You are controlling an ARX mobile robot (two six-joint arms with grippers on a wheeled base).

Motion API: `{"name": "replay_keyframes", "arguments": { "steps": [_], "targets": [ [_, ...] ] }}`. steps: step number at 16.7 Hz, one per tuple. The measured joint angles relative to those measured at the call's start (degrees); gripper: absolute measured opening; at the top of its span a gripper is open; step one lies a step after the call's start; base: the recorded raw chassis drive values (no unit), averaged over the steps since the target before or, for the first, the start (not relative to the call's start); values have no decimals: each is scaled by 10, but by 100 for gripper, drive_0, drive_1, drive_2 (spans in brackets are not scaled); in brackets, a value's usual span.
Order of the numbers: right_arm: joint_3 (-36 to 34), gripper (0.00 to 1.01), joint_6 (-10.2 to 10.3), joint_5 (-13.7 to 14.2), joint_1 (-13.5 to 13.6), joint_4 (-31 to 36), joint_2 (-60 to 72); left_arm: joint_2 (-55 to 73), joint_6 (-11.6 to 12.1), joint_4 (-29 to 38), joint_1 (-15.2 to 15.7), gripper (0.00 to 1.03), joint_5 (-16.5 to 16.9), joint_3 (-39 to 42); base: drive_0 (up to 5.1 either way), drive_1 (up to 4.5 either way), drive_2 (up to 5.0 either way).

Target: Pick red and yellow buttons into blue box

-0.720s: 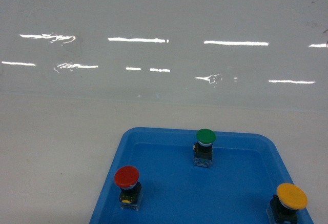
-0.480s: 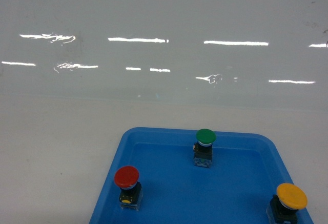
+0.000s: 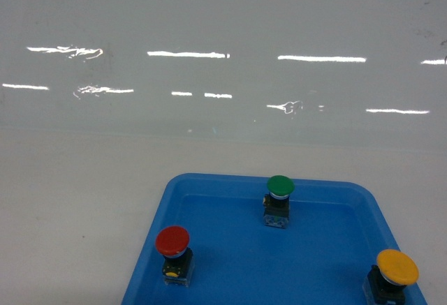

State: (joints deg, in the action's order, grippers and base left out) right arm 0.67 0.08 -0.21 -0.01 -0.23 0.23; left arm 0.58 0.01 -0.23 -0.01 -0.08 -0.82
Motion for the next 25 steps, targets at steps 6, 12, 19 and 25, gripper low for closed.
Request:
{"name": "replay_keyframes", "arguments": {
  "steps": [6, 12, 19, 25],
  "targets": [
    [1, 98, -15, 11, 30, 94, 106, 62, 1, 90, -5, 98, 6, -1, 0, 0, 0],
    [97, 98, -14, 40, 123, 287, 467, 426, 20, 259, -80, 98, 5, -102, 0, 0, 0],
    [142, 98, 4, 47, 128, 275, 603, 530, 45, 301, -90, 98, -10, -123, 0, 0, 0],
    [142, 53, 5, 47, 128, 275, 604, 530, 45, 301, -90, 98, -10, -123, 0, 0, 0]
  ]
}}
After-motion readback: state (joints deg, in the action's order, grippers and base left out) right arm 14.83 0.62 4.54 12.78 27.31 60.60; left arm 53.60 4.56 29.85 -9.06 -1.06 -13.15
